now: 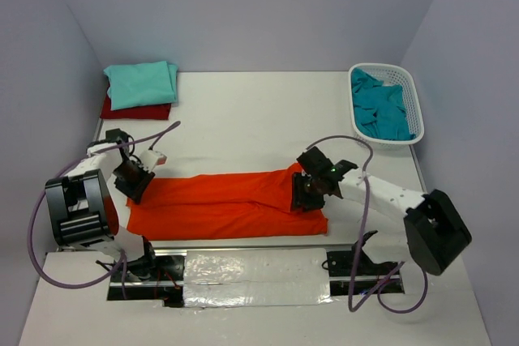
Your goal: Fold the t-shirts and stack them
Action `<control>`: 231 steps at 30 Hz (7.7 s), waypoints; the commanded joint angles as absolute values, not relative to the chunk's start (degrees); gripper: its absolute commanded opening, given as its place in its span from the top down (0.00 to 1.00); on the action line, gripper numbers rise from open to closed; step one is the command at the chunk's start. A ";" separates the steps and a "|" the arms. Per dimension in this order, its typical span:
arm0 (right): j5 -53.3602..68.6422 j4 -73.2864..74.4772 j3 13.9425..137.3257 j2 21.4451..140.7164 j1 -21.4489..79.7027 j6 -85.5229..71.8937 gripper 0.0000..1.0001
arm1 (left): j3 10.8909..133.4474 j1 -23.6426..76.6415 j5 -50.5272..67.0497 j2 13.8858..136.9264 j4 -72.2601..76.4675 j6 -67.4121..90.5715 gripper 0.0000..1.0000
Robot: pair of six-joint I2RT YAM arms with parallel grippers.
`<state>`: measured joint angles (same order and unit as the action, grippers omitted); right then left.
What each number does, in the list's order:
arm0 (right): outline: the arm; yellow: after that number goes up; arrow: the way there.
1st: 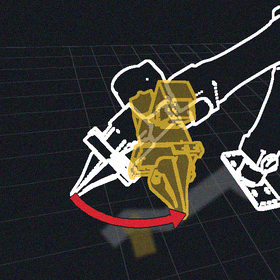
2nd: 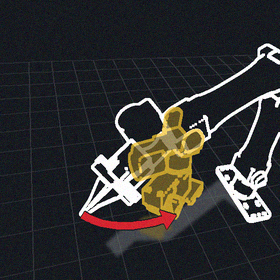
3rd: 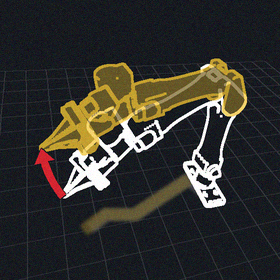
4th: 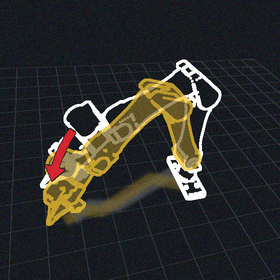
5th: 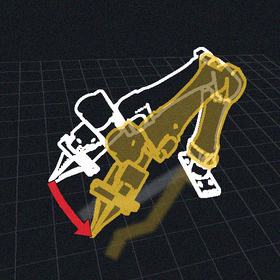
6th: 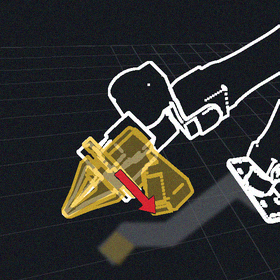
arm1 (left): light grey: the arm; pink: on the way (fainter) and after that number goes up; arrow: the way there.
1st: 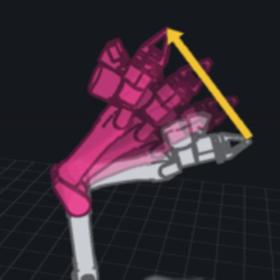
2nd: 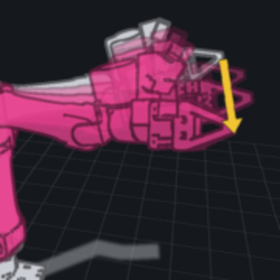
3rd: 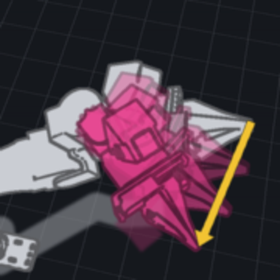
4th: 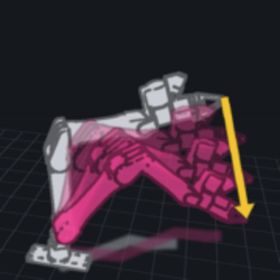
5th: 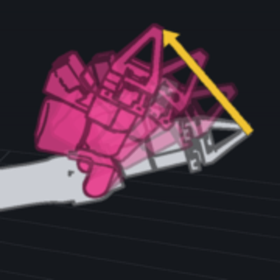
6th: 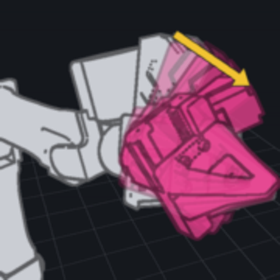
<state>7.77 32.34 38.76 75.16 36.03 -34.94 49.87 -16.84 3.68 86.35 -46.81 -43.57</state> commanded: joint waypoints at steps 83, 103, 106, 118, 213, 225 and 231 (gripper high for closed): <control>3.87 29.61 46.66 71.45 32.36 -35.69 0.54 | 75.51 -9.91 8.45 88.15 -47.29 -27.68 0.21; 8.44 21.09 49.22 93.69 12.66 -31.03 0.89 | 59.07 -21.71 13.28 98.71 -37.18 -32.26 1.00; 9.31 22.06 51.76 95.88 12.04 -28.05 1.00 | 58.18 -22.93 10.11 98.35 -33.76 -30.51 1.00; 11.23 32.95 96.30 122.76 12.39 -20.49 0.92 | 62.05 -25.49 17.57 94.31 -36.73 -29.18 1.00; 3.25 -10.46 39.30 100.23 60.29 -88.95 1.00 | 68.38 -26.11 36.62 63.10 -54.23 -32.52 0.51; 16.34 -24.07 6.87 79.28 59.07 -76.21 0.54 | 59.87 31.07 31.65 59.41 -43.66 -66.66 0.41; 17.32 -13.19 8.87 73.40 58.89 -70.67 0.35 | 42.47 49.13 23.38 60.38 -50.10 -86.98 0.35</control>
<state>18.85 -27.55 9.58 74.00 59.05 -77.23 47.31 47.68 27.53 60.34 -44.34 -71.26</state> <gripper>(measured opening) 0.647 0.645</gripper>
